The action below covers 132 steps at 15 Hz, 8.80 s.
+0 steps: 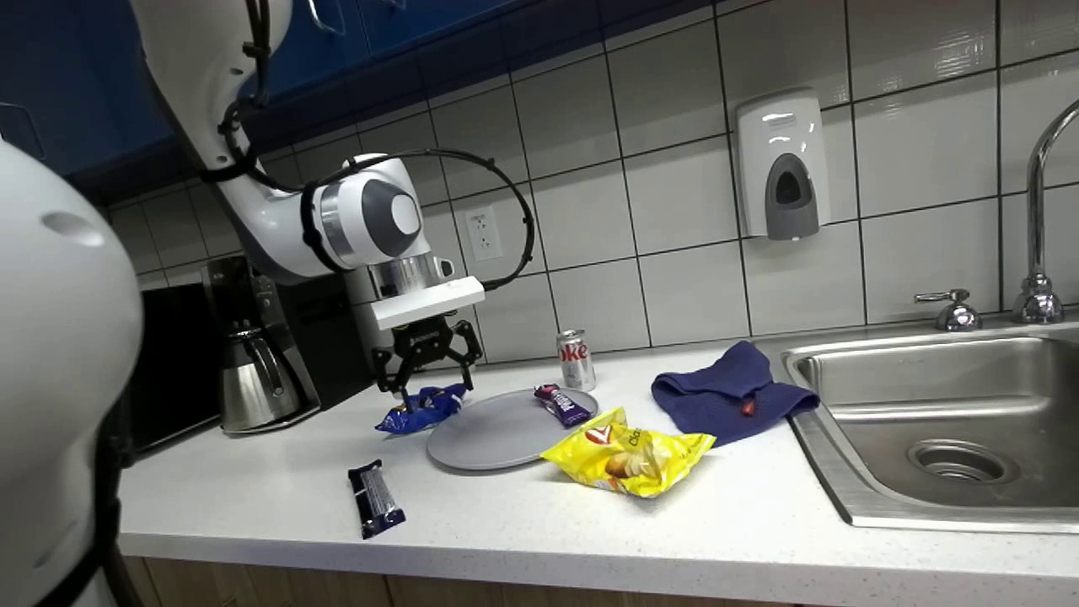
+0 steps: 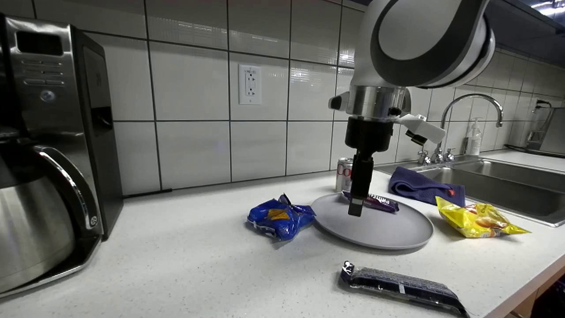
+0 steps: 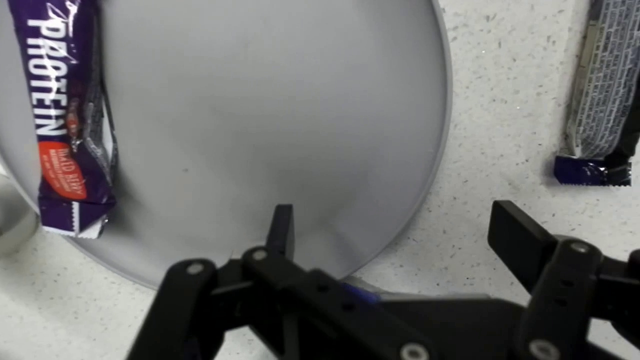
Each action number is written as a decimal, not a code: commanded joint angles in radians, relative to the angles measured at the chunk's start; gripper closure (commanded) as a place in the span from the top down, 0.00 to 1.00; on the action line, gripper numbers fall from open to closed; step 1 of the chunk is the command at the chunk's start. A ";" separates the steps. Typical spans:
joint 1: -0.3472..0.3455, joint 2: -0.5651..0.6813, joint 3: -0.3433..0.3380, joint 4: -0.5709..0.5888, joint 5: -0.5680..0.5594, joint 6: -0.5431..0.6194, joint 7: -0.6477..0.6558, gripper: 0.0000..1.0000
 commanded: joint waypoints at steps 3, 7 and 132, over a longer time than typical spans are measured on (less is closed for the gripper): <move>0.031 -0.046 -0.005 -0.024 -0.153 -0.074 0.191 1.00; 0.041 -0.030 -0.002 -0.021 -0.260 -0.114 0.338 1.00; 0.013 0.207 -0.070 0.197 -0.273 -0.129 0.273 0.08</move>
